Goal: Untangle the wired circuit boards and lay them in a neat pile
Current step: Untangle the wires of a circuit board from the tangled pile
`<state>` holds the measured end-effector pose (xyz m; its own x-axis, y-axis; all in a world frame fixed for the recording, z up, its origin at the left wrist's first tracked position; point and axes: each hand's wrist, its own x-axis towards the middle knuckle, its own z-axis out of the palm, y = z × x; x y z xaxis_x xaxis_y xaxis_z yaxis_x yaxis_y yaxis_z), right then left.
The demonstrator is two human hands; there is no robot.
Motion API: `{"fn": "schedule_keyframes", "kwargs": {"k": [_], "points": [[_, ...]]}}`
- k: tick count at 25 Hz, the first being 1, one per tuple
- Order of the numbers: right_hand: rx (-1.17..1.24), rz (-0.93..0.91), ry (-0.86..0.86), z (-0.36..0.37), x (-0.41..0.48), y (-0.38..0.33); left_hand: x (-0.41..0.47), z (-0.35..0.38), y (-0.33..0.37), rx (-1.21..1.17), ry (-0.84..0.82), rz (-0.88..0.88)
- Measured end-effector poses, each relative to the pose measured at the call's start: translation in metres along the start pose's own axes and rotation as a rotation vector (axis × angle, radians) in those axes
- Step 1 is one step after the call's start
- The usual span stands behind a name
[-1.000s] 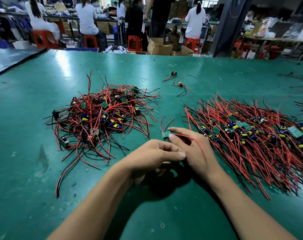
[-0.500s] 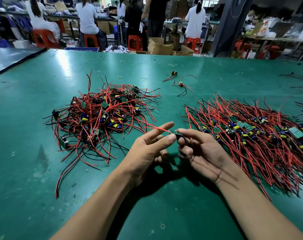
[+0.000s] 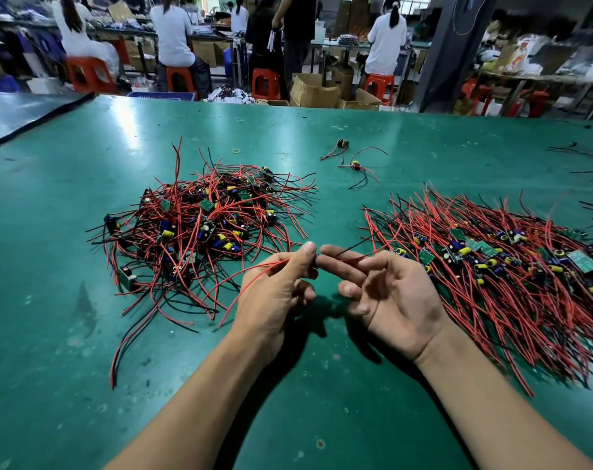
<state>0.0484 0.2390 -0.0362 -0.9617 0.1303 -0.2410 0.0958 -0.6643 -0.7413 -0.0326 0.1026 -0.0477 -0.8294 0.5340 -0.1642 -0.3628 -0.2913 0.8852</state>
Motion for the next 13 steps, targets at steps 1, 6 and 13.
{"fn": "schedule_keyframes", "kwargs": {"k": [1, 6, 13], "points": [[-0.070, -0.035, 0.022, 0.001, 0.001, 0.003, -0.001, 0.000, 0.000, 0.007, -0.009, -0.005], [-0.293, -0.258, 0.158, 0.004, 0.008, 0.017, -0.006, 0.001, 0.004, 0.022, -0.121, -0.046], [-0.184, -0.212, 0.138, 0.002, 0.005, 0.007, -0.002, -0.006, 0.009, 0.021, -0.284, -0.191]]}}
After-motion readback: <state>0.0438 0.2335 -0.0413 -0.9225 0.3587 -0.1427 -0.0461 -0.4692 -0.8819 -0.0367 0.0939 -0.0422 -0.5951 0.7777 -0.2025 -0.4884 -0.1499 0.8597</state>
